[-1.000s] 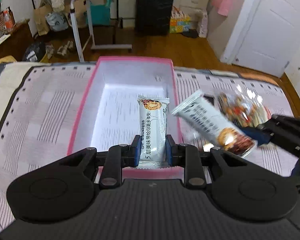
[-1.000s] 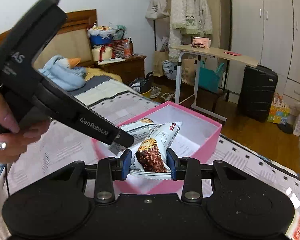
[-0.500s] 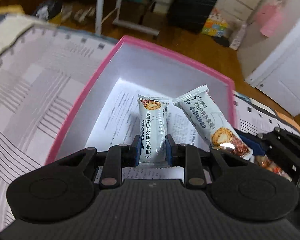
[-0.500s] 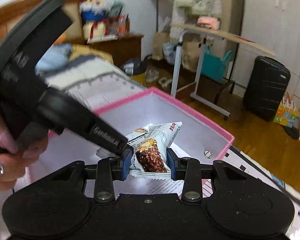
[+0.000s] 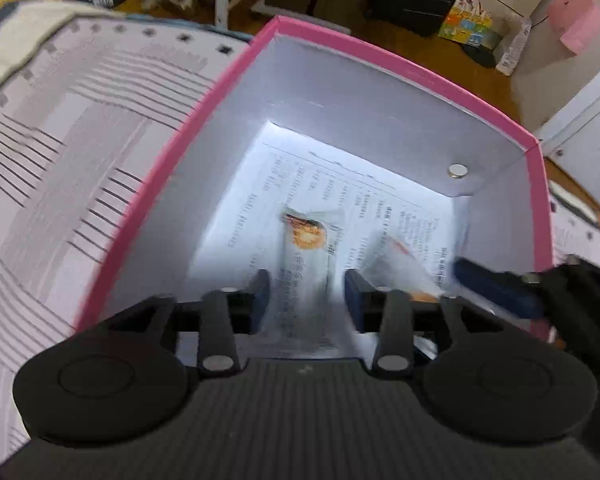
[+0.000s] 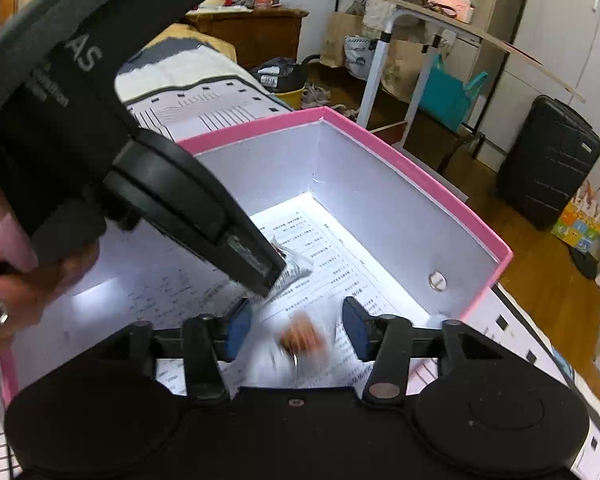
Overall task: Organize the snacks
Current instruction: 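Open both grippers to drop the white bars into the pink box, then grasp the black cracker pack with the left gripper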
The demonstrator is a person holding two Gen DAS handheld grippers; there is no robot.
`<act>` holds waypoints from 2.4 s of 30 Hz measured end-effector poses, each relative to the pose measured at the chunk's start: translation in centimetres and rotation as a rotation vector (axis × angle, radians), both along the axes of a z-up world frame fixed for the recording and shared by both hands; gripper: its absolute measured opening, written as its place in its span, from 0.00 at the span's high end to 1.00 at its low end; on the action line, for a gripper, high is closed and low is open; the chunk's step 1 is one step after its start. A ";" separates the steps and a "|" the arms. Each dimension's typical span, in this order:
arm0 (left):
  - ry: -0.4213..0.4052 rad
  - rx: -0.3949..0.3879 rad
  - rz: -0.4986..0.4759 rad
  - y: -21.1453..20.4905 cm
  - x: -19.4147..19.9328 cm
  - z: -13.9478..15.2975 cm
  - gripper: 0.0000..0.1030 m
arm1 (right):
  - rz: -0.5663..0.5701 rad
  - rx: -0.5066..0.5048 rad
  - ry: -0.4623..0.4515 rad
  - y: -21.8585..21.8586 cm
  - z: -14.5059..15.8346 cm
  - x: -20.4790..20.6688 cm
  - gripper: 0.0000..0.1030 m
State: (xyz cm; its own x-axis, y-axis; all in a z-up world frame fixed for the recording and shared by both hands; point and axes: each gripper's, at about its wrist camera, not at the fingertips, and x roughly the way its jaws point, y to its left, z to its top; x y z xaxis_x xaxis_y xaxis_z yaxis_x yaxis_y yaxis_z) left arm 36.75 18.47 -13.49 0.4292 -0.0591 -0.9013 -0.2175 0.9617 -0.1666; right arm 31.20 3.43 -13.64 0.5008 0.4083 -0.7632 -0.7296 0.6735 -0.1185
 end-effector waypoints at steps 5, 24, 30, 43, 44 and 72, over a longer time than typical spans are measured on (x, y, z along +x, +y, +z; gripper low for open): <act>-0.059 0.056 -0.079 -0.2 -2.8 3.0 0.57 | -0.085 0.174 0.016 -4.2 3.4 -3.1 0.45; -0.261 0.025 -0.510 -9.6 -15.4 13.6 0.56 | -0.369 0.371 -0.034 -19.3 10.3 -17.6 0.44; -0.236 -0.029 -0.641 -14.5 -16.1 11.5 0.56 | -0.406 0.294 -0.016 -20.8 7.4 -18.5 0.42; -0.104 0.027 -0.642 -18.8 -14.7 4.5 0.50 | -0.242 0.109 -0.059 -22.9 2.4 -14.1 0.30; -0.094 0.012 -0.611 -18.8 -14.6 4.1 0.49 | -0.227 0.108 -0.052 -22.9 2.0 -13.5 0.28; -0.030 -0.352 -0.149 -15.2 -12.8 -1.8 0.52 | -0.183 0.070 -0.058 -20.2 -2.6 -10.9 0.14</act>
